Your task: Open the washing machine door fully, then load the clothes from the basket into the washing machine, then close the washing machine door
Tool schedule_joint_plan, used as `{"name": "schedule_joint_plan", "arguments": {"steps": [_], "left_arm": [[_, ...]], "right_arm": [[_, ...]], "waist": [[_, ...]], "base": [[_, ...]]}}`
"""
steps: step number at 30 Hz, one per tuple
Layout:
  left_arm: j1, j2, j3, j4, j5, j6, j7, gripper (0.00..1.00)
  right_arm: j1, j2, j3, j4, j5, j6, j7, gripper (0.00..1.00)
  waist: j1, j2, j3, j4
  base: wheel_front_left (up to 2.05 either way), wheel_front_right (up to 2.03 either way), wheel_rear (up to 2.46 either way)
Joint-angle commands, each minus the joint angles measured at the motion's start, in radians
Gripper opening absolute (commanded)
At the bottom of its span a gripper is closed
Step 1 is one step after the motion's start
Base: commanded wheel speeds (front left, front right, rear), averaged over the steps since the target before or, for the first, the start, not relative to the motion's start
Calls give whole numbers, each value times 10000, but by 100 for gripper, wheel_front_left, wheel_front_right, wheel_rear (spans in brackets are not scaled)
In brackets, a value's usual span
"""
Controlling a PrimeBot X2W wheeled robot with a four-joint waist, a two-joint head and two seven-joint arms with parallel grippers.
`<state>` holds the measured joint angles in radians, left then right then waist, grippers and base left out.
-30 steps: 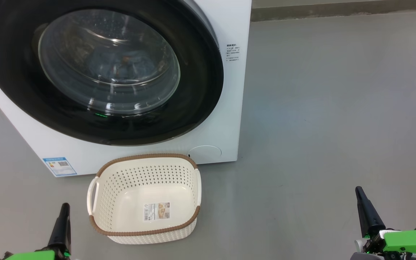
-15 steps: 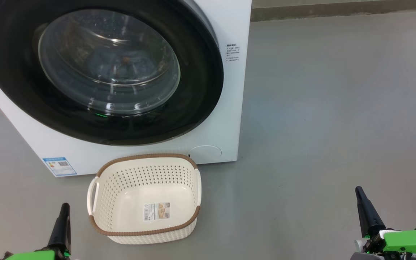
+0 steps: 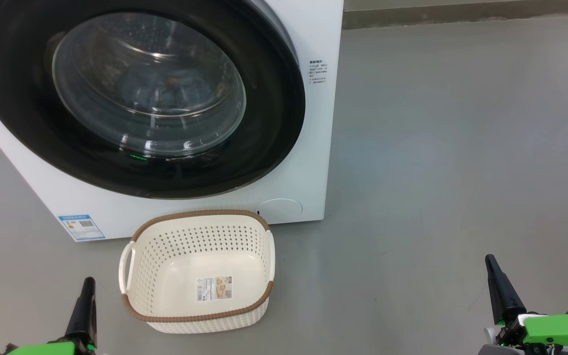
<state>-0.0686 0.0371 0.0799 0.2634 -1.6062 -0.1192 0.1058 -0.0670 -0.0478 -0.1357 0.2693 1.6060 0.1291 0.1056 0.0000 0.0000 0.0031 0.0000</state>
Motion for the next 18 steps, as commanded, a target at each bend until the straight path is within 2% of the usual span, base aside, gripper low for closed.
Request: {"name": "schedule_joint_plan", "arguments": {"steps": [1,18], "left_arm": [[-395,138,341,-182,-23,-115,76,0],[-395,136,344,-182,-20,-115,78,0]], "right_arm": [[-409,-32,220,-246,27,16,76,0],[-410,-30,216,-246,24,16,78,0]], "waist": [[0,0,0,0],[0,0,0,0]], "base": [[0,0,0],[0,0,0]]}}
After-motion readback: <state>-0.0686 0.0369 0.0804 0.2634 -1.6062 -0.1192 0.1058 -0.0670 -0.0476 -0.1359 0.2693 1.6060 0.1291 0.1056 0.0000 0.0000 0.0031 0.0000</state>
